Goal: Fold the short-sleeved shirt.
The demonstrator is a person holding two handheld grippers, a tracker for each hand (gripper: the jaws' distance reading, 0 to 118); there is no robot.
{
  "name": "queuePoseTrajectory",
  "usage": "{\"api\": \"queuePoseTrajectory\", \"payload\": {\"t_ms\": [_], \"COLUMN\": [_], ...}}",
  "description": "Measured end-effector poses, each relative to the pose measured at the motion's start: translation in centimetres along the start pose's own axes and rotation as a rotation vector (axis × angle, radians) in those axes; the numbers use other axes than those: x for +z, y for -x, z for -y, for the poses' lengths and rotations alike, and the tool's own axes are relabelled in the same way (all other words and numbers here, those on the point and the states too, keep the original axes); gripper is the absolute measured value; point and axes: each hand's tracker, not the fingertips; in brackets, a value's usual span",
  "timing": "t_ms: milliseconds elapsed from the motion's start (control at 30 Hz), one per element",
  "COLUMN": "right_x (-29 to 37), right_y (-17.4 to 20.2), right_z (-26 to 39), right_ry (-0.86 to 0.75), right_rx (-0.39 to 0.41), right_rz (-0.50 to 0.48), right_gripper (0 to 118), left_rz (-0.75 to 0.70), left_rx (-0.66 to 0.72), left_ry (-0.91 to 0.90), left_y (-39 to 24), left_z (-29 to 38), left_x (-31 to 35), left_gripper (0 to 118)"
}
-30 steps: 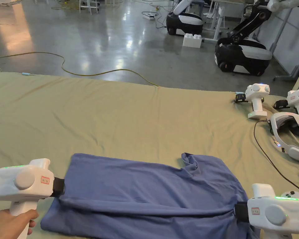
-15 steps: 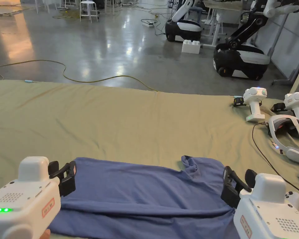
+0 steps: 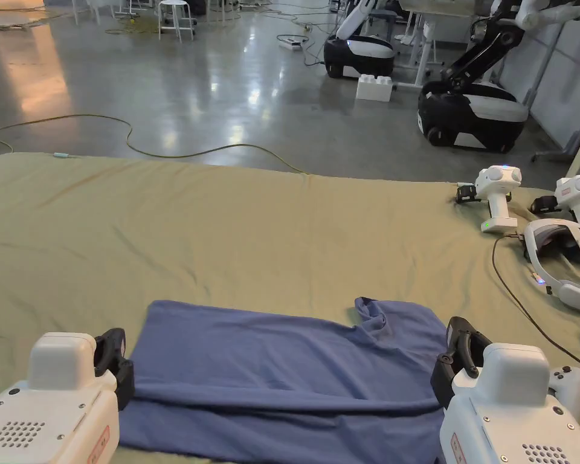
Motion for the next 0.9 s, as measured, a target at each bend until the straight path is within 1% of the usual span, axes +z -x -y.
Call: {"api": "queuePoseTrajectory", "payload": {"t_ms": [133, 300, 333, 367, 400, 433, 467, 500, 567, 633, 700, 767, 800, 833, 867, 900], "right_x": [-0.5, -1.0, -1.0, -1.1, -1.1, -1.2, -1.1, -1.1, -1.1, -0.9, -0.9, -0.8, -0.9, -0.9, -0.9, -1.0], "right_y": [-0.5, -1.1, -1.3, -1.4, -1.5, -1.6, -1.7, -1.9, -2.2, -2.6, -2.9, -3.2, -3.4, -3.6, -3.9, -4.1], "right_z": [0.8, 1.8, 2.0, 2.2, 2.4, 2.6, 2.8, 3.0, 3.4, 3.8, 4.2, 4.6, 4.8, 5.0, 5.2, 5.5], "right_ry": [0.042, 0.1, 0.109, 0.117, 0.127, 0.137, 0.144, 0.153, 0.172, 0.189, 0.204, 0.223, 0.232, 0.241, 0.251, 0.263], "right_rx": [0.003, 0.002, 0.005, 0.007, 0.01, 0.014, 0.017, 0.019, 0.021, 0.023, 0.029, 0.038, 0.04, 0.04, 0.04, 0.039], "right_rz": [0.001, 0.004, 0.006, 0.005, 0.007, 0.012, 0.016, 0.019, 0.027, 0.035, 0.042, 0.053, 0.056, 0.061, 0.067, 0.074], "right_gripper": [0, 0, 0, 0, 0, 0, 0, 0, 0, 0, 0, 0, 0, 0, 0, 0], "left_rz": [-0.027, -0.006, 0.002, 0.015, 0.028, 0.042, 0.055, 0.051, 0.03, 0.01, 0.001, -0.017, -0.035, -0.063, -0.078, -0.068], "left_rx": [0.077, 0.111, 0.12, 0.125, 0.134, 0.146, 0.153, 0.152, 0.127, 0.092, 0.091, 0.032, 0.026, 0.023, 0.01, -0.037], "left_ry": [0.246, 0.513, 0.569, 0.601, 0.63, 0.669, 0.705, 0.738, 0.8, 0.842, 0.903, 0.848, 0.844, 0.844, 0.842, 0.838], "left_y": [4.0, 7.8, 8.4, 8.8, 9.2, 9.3, 9.4, 9.5, 9.5, 9.2, 8.4, 7.6, 7.1, 5.5, 4.8, 4.0], "left_z": [1.7, 3.7, 4.0, 4.2, 4.4, 4.6, 4.8, 5.2, 6.2, 7.2, 8.2, 8.3, 8.3, 7.5, 7.5, 7.5], "left_x": [-4.4, -10.8, -12.1, -13.0, -14.0, -14.7, -15.4, -16.2, -17.6, -18.6, -18.5, -18.0, -17.8, -16.1, -15.8, -15.6], "left_gripper": [0, 1, 8, 19, 35, 46, 46, 49, 63, 64, 63, 63, 63, 62, 57, 42]}}
